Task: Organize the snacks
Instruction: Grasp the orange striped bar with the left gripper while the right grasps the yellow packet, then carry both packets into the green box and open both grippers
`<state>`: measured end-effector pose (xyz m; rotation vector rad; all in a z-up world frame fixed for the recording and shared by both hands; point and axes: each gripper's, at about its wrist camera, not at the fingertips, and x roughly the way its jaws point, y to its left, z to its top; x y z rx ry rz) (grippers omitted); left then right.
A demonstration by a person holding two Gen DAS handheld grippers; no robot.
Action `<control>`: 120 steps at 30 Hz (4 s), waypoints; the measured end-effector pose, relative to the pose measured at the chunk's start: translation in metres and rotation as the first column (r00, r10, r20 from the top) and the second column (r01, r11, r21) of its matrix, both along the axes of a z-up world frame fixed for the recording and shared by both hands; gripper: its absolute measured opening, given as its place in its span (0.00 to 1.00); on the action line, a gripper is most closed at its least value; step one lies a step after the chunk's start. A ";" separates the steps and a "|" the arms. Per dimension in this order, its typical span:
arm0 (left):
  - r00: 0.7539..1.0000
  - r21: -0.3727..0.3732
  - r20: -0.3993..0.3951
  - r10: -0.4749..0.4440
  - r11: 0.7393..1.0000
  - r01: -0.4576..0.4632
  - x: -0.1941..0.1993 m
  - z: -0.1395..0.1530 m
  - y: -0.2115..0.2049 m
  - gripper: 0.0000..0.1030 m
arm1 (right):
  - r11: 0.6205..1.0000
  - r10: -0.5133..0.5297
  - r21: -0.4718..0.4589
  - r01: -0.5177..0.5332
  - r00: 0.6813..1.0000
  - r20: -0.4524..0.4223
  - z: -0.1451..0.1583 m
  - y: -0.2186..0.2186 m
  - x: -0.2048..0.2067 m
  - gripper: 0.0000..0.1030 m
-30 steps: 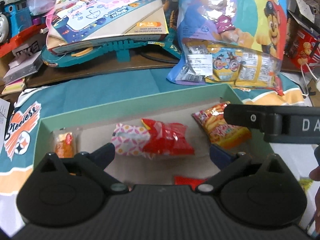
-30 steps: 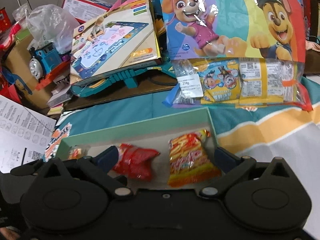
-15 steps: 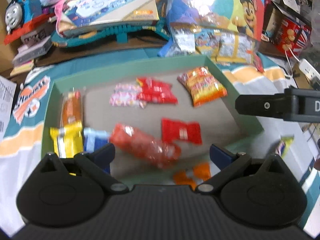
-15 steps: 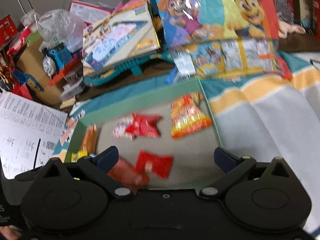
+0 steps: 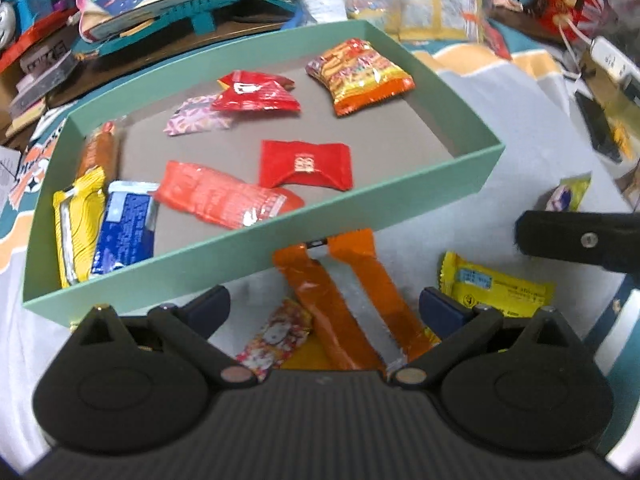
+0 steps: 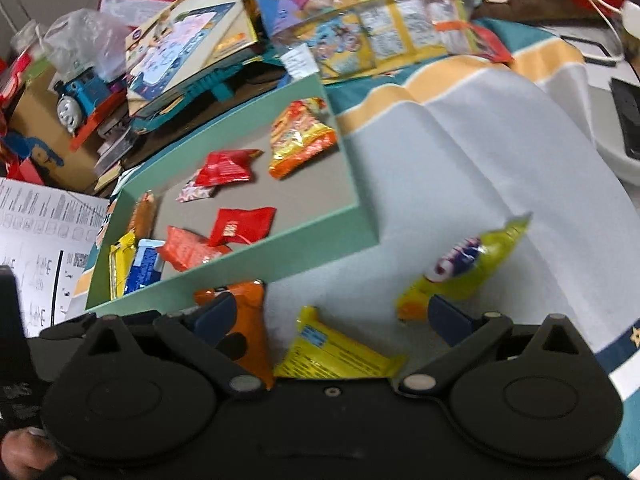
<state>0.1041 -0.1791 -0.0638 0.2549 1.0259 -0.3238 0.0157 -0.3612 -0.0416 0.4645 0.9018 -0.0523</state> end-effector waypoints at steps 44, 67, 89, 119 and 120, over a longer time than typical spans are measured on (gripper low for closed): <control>0.998 -0.095 -0.046 -0.049 0.995 0.045 -0.018 -0.016 0.073 0.50 | 0.921 0.199 -0.327 -0.214 0.977 -0.077 -0.035 0.087 -0.017 0.49; 0.999 -0.197 0.034 -0.029 0.980 0.035 -0.011 0.049 0.080 0.48 | 0.985 0.111 -0.139 -0.106 0.993 0.026 0.017 0.051 -0.006 0.45; 0.995 -0.189 -0.005 0.103 0.977 -0.102 0.147 0.038 0.054 0.48 | 0.990 0.095 -0.102 -0.093 0.995 0.017 0.023 0.025 0.154 0.45; 0.991 -0.138 0.098 0.093 0.987 -0.079 0.084 0.076 0.056 1.00 | 0.990 0.084 -0.119 -0.069 0.988 0.132 0.073 0.049 0.095 1.00; 0.990 -0.141 0.102 0.093 0.987 -0.078 0.080 0.079 0.057 1.00 | 0.990 0.086 -0.120 -0.070 0.987 0.136 0.076 0.051 0.090 1.00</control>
